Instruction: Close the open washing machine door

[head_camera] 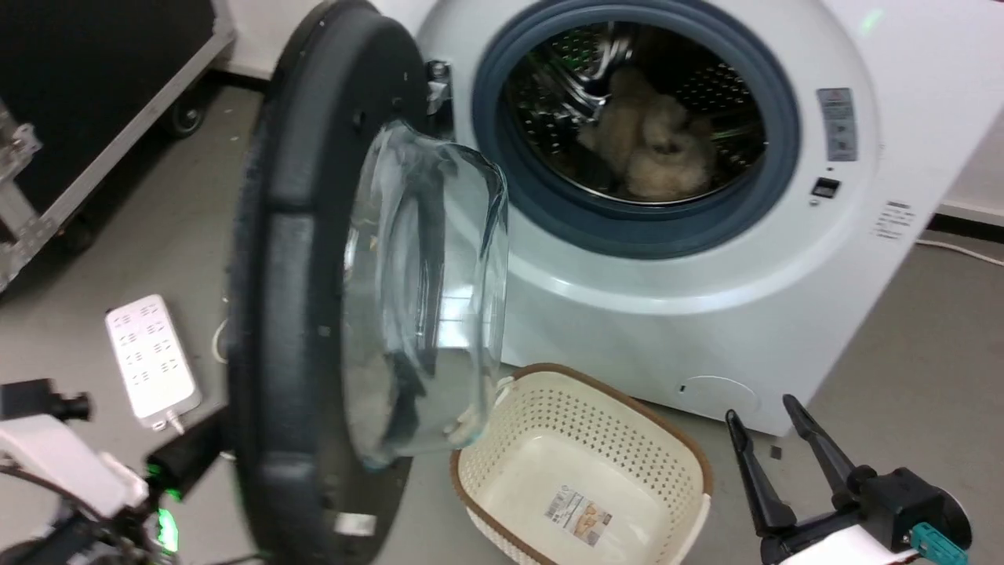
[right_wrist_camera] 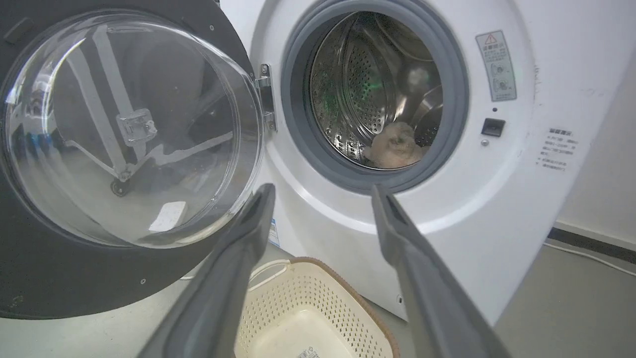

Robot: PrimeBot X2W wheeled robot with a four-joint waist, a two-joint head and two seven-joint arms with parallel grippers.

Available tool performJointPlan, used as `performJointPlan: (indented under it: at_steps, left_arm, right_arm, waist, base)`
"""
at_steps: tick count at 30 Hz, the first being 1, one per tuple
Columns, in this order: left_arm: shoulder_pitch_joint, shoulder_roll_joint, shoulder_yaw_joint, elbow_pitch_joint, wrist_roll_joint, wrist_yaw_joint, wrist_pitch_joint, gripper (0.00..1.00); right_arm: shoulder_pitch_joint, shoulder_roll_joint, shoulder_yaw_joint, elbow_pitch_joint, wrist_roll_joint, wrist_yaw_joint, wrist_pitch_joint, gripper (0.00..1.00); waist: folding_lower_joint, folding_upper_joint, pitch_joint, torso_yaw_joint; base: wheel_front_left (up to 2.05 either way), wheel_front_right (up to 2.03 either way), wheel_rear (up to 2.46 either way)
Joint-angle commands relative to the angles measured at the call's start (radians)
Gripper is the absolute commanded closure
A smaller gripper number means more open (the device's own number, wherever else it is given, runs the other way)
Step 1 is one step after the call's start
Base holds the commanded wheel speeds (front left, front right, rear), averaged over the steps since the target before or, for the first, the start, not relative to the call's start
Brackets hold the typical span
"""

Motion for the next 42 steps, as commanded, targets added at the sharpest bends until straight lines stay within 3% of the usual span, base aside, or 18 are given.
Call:
performJointPlan:
  at_steps: [1,9,13,18,19,22,30,36,42]
  left_arm:
    - [0.022,-0.017,-0.026,-0.028,-0.015,0.004,0.008,1.0]
    - [0.125,-0.042,-0.24,-0.095,-0.063,0.022,-0.09,1.0]
    - [0.138,-0.042,-0.377,-0.078,-0.124,0.019,-0.224,1.0]
    - [0.107,-0.042,-0.523,-0.022,-0.18,-0.014,-0.377,1.0]
    - [0.062,-0.043,-0.583,0.033,-0.217,-0.039,-0.489,1.0]
    - [-0.007,-0.043,-0.642,0.106,-0.258,-0.055,-0.625,1.0]
    - [-0.252,-0.043,-0.735,0.337,-0.351,-0.14,-0.968,1.0]
    - [-0.433,-0.043,-0.766,0.514,-0.386,-0.186,-1.108,1.0]
    - [-0.508,-0.043,-0.783,0.631,-0.419,-0.225,-1.18,1.0]
  right_arm:
    - [0.011,0.0,-0.007,0.003,-0.008,0.001,-0.004,0.0]
    - [-0.008,-0.015,-0.033,0.003,-0.008,0.001,-0.004,0.0]
    - [-0.022,-0.029,-0.037,0.002,0.0,0.001,-0.004,0.0]
    - [-0.046,-0.046,-0.034,0.002,0.016,0.001,-0.004,0.0]
    - [-0.064,-0.055,-0.03,0.003,0.027,0.001,-0.004,0.0]
    - [-0.082,-0.06,-0.031,0.005,0.038,0.001,-0.004,0.0]
    - [-0.121,-0.057,-0.023,0.016,0.066,0.001,-0.004,0.0]
    - [-0.139,-0.046,-0.015,0.027,0.079,0.001,-0.004,0.0]
    - [-0.141,-0.04,-0.02,0.031,0.081,0.001,-0.004,0.0]
  waist:
    - [0.0001,0.0,-0.002,-0.019]
    - [0.0001,0.0,0.04,-0.118]
    - [0.0001,0.0,0.075,-0.182]
    - [0.0001,0.0,0.127,-0.278]
    - [0.0001,0.0,0.159,-0.345]
    - [0.0001,0.0,0.19,-0.411]
    - [0.0001,0.0,0.266,-0.564]
    - [0.0001,0.0,0.293,-0.62]
    - [0.0001,0.0,0.277,-0.616]
  base:
    - [0.0,0.0,0.0]
    - [0.0,0.0,0.0]
    - [0.0,0.0,0.0]
    - [0.0,0.0,0.0]
    - [0.0,0.0,0.0]
    - [0.0,0.0,0.0]
    - [0.0,0.0,0.0]
    - [0.0,0.0,0.0]
    - [0.0,0.0,0.0]
